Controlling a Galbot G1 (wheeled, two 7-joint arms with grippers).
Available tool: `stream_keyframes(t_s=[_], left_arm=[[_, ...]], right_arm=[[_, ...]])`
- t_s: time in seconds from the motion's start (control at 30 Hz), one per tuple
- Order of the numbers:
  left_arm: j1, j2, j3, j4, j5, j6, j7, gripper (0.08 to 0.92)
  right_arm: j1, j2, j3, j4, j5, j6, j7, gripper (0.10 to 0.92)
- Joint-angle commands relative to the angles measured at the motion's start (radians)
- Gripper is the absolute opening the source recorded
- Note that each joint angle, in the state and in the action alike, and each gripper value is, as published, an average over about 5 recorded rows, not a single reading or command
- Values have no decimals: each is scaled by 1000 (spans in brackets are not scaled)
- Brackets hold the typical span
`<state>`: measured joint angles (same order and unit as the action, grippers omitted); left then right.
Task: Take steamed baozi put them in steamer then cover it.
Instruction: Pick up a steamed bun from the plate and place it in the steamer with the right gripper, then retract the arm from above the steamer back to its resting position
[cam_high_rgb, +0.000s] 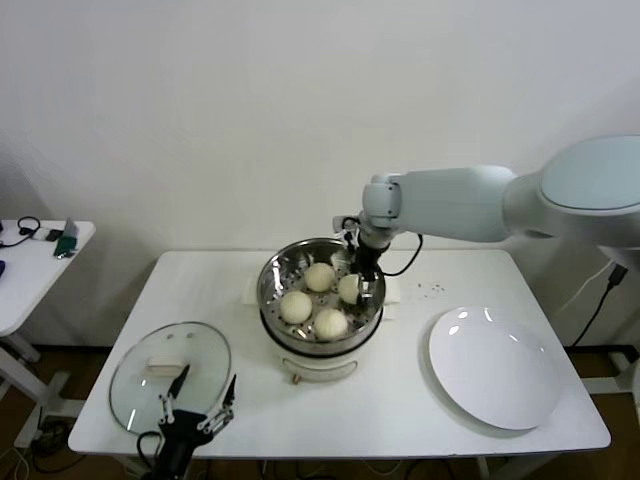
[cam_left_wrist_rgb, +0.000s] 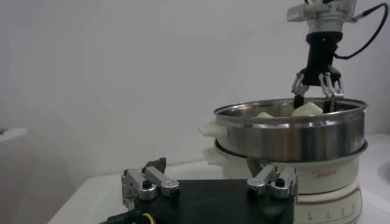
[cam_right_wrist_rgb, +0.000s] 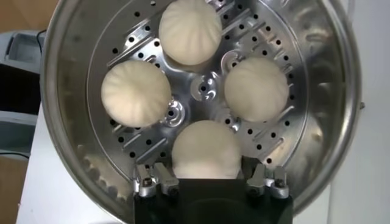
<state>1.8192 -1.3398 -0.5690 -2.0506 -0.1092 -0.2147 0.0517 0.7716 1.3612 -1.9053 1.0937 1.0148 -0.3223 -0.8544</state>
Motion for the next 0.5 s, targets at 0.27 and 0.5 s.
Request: stream_keyframes(t_s=[0.27, 0.5], left_arm=[[-8, 0, -2, -5, 4, 3, 0, 823], [-24, -2, -13, 11, 77, -22, -11, 823]], right_arm=[[26, -47, 52, 43, -40, -13, -11, 822], [138, -206, 142, 142, -155, 22, -49, 823]])
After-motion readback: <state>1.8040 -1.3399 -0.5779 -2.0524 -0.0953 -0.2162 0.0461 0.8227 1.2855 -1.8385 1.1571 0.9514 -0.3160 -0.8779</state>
